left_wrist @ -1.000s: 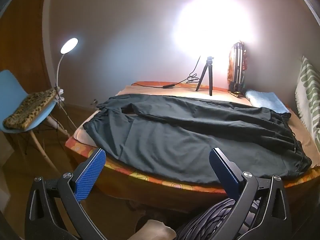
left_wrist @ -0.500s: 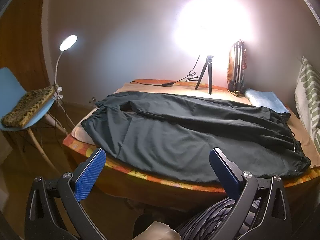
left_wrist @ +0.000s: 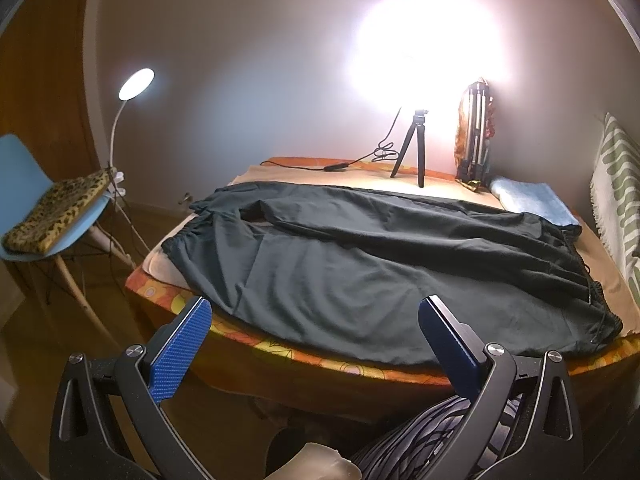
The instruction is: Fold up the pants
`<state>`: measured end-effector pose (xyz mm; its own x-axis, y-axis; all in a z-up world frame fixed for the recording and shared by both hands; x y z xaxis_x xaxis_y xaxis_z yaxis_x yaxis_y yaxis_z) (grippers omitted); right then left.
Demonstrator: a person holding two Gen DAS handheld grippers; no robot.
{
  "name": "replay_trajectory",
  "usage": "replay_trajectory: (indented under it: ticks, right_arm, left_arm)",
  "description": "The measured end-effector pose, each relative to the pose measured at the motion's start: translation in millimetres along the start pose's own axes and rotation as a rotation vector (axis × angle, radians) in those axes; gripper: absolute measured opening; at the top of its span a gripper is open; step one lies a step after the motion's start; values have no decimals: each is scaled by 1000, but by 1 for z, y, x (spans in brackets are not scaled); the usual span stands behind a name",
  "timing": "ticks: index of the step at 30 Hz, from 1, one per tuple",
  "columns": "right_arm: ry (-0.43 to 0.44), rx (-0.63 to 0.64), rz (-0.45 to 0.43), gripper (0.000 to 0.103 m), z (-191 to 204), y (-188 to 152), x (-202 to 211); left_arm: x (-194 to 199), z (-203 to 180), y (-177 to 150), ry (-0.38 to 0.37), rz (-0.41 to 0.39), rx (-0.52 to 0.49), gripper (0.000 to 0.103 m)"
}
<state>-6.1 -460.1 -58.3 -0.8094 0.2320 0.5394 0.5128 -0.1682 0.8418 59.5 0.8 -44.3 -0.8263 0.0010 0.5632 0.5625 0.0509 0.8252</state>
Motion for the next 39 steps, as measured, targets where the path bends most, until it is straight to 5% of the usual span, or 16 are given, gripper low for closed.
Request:
replay_trajectory:
  ticks: [39]
  right_arm:
    - [0,28,-27,99,14,8,3]
  left_arm:
    - [0,17,2,40,-9,21,103]
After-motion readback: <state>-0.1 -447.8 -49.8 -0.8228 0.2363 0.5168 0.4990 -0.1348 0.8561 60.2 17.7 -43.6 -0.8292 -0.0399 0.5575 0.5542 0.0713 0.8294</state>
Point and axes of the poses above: each gripper's, at about its wrist camera, not at the fingertips, and x roughly against the way its jaws point, z to its left, y to its top, the point moved 7 cm from there along -x, roughly the way its jaws point, and after that the axes turned 3 degrees about x, right-handed, at the moved point
